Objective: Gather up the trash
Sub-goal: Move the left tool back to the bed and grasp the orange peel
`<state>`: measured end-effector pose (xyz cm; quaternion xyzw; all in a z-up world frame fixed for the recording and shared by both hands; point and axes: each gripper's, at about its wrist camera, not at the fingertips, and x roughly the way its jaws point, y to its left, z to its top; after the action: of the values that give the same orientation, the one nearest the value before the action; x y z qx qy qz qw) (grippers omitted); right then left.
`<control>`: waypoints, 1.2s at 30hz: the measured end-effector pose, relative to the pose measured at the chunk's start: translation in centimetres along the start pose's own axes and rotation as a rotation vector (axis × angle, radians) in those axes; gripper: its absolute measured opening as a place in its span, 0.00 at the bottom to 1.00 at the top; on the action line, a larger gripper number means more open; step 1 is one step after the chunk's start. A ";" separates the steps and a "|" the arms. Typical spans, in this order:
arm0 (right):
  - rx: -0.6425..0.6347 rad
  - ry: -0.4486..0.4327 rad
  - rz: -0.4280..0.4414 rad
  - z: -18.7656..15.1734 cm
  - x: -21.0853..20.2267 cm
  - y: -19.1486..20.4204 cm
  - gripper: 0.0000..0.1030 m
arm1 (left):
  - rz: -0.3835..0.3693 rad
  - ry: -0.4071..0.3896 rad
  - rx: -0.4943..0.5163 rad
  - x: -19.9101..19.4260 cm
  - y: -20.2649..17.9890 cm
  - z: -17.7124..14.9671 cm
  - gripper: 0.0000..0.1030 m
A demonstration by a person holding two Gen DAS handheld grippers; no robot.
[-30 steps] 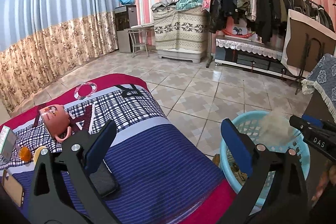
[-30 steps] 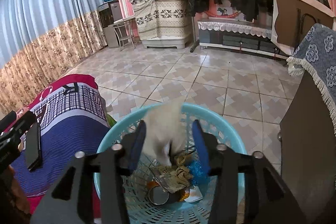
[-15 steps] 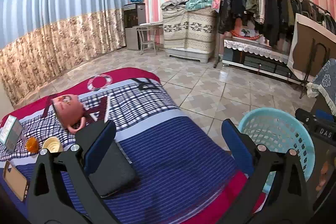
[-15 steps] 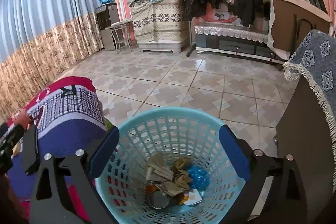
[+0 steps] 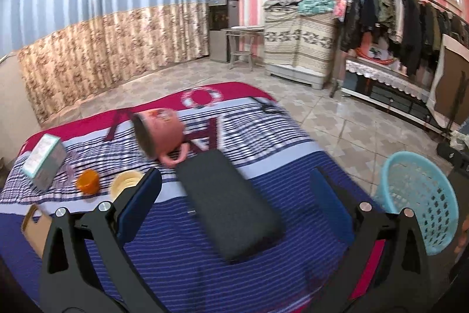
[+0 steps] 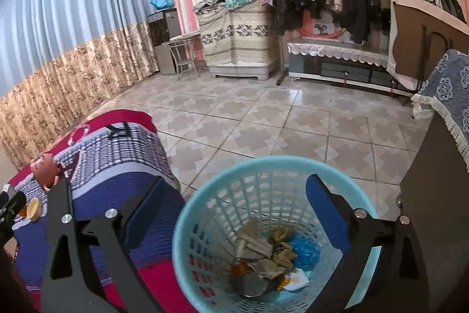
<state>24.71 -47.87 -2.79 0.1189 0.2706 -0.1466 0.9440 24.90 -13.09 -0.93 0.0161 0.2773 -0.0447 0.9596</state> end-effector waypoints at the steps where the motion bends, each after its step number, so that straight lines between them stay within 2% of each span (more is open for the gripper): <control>1: -0.002 -0.002 0.008 -0.1 -0.1 0.4 0.91 | 0.010 0.002 -0.004 0.0 0.6 -0.1 0.95; 11: -0.039 -0.008 0.089 -0.8 -0.1 5.1 0.91 | 0.142 0.048 -0.048 -0.8 8.5 -2.5 0.95; 17: -0.107 0.009 0.137 -2.0 0.1 9.3 0.91 | 0.179 0.102 -0.066 -1.0 12.7 -4.5 0.95; 21: -0.182 0.008 0.158 -2.9 0.0 12.3 0.91 | 0.211 0.125 -0.070 -1.0 14.8 -5.4 0.95; 25: -0.209 0.035 0.196 -3.8 0.3 14.4 0.91 | 0.211 0.143 -0.101 -0.5 16.8 -5.6 0.95; 31: -0.272 0.051 0.226 -5.3 0.5 17.8 0.91 | 0.225 0.189 -0.173 2.2 19.1 -5.8 0.94; 36: -0.349 0.053 0.226 -6.3 0.6 19.8 0.91 | 0.264 0.194 -0.136 4.4 19.4 -4.4 0.93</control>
<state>28.92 -27.64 -5.46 -0.0129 0.3017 0.0124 0.9532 28.08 6.14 -6.90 -0.0083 0.3664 0.1021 0.9248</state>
